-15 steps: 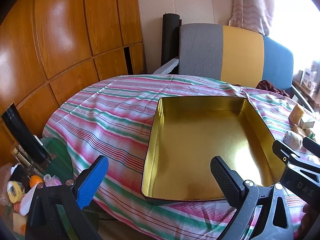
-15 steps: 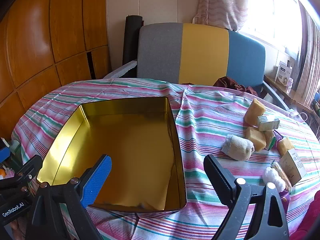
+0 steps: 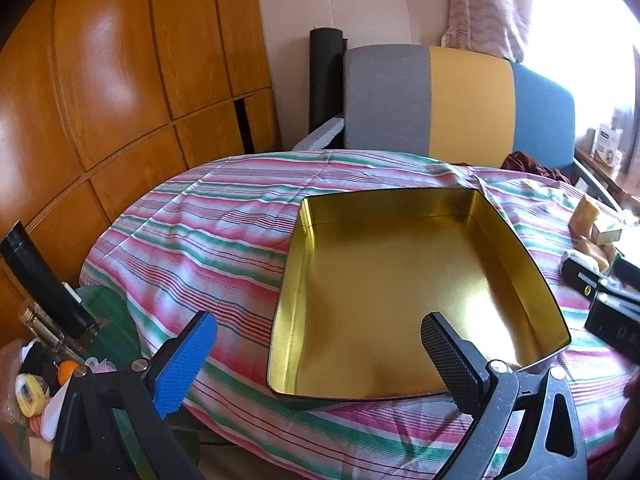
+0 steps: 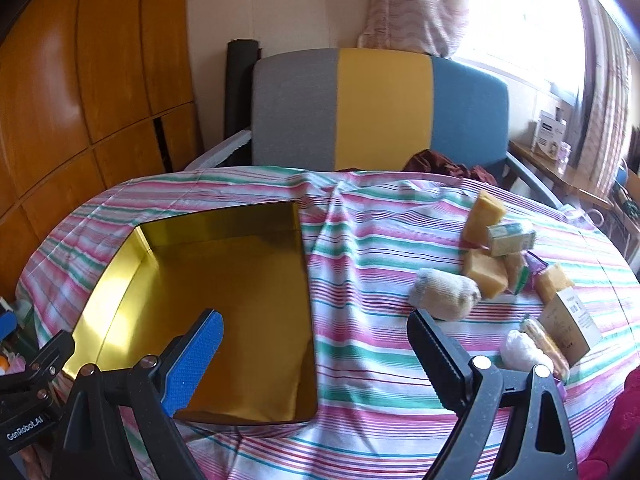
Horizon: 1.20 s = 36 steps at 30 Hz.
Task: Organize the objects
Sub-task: 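Reach the left gripper to the beige knitted sock roll and grasp it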
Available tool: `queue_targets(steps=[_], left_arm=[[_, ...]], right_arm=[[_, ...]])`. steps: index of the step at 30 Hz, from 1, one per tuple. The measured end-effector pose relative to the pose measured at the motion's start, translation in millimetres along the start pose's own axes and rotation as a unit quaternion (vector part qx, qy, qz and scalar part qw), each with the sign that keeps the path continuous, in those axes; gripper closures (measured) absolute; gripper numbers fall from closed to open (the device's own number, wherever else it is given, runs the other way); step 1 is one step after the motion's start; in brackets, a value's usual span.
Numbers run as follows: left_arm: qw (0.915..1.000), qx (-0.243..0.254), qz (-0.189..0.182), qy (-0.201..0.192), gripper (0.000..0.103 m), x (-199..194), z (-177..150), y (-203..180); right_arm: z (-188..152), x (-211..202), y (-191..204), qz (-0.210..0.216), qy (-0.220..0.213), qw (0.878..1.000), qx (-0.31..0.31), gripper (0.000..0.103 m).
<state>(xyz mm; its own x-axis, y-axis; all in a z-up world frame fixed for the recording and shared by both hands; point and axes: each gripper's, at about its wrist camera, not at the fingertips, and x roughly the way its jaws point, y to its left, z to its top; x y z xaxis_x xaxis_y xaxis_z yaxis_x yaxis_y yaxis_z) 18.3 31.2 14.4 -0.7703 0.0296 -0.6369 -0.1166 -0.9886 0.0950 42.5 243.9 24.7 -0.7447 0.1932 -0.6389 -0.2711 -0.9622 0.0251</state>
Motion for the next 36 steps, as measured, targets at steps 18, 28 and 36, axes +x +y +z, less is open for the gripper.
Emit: queue_targets(steps=[18, 28, 36], left_arm=[[0.9916, 0.019, -0.126, 0.023, 0.000, 10, 16, -40], [0.9709, 0.110, -0.212, 0.015, 0.000, -3, 46, -128], [0.9529, 0.188, -0.238, 0.018, 0.001, 14, 63, -227]], right_arm=[[-5, -10, -175, -0.072, 0.038, 0.986, 0.144, 0.008], [-14, -33, -280, -0.134, 0.034, 0.964, 0.227, 0.008], [-24, -34, -309, -0.093, 0.017, 0.955, 0.282, 0.008]])
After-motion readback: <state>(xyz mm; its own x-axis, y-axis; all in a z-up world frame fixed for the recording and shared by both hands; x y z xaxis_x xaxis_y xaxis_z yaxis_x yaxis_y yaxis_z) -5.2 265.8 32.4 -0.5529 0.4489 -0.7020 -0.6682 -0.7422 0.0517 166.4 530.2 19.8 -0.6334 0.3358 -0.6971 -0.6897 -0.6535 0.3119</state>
